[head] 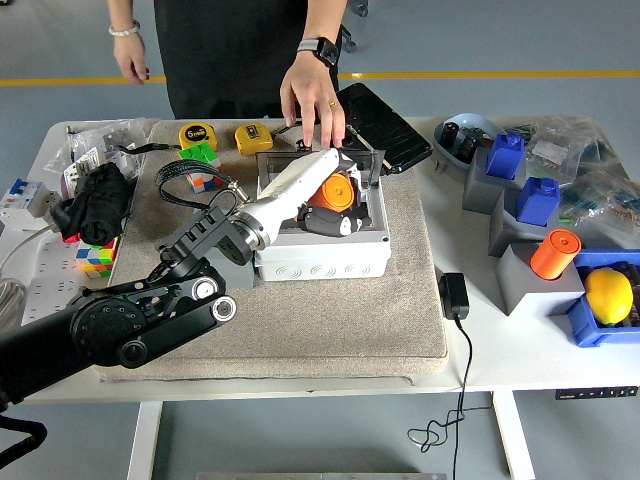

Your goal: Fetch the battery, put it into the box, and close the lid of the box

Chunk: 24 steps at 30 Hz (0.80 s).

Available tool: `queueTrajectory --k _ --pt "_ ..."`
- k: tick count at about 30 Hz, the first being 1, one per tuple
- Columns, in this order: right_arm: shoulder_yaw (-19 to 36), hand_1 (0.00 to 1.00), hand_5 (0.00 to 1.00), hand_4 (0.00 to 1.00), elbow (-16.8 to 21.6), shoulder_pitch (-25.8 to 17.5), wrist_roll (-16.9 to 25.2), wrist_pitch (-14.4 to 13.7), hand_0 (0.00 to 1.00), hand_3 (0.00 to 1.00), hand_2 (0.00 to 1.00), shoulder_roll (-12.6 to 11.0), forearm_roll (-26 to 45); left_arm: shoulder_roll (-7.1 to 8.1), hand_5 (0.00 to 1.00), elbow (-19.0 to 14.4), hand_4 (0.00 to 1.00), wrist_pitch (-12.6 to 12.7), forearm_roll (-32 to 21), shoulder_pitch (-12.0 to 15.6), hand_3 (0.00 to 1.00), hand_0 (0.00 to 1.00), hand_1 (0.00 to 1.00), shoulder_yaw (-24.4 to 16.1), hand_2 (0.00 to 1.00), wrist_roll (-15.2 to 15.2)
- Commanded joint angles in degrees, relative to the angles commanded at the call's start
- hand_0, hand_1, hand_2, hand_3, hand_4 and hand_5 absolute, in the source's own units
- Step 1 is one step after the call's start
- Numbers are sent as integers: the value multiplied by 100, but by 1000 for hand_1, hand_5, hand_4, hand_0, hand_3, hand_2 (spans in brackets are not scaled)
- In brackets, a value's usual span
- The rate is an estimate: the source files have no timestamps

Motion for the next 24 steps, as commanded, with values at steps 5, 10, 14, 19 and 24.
queueTrajectory --k 5,10,14,19,24 --pt "-29 601 440 922 6 -14 0 -1 591 554 569 1 9 -205 157 227 967 -94 518 -202 278 219 143 191 159 620" --pt "-48 601 439 922 14 -20 1 -3 590 554 568 4 10 -370 227 418 994 -153 944 -339 304 215 145 320 159 974" --pt "-50 601 439 922 16 -24 3 -4 590 554 568 8 12 -500 227 600 994 -178 1326 -457 304 215 145 442 159 1079" --pt "-35 601 439 921 22 -20 5 -7 590 553 567 4 5 -574 239 811 998 -147 1564 -585 326 224 149 720 161 968" --pt "-34 601 439 920 20 -25 4 -9 590 553 567 4 4 -617 271 935 998 -152 1534 -610 334 240 159 859 175 893"
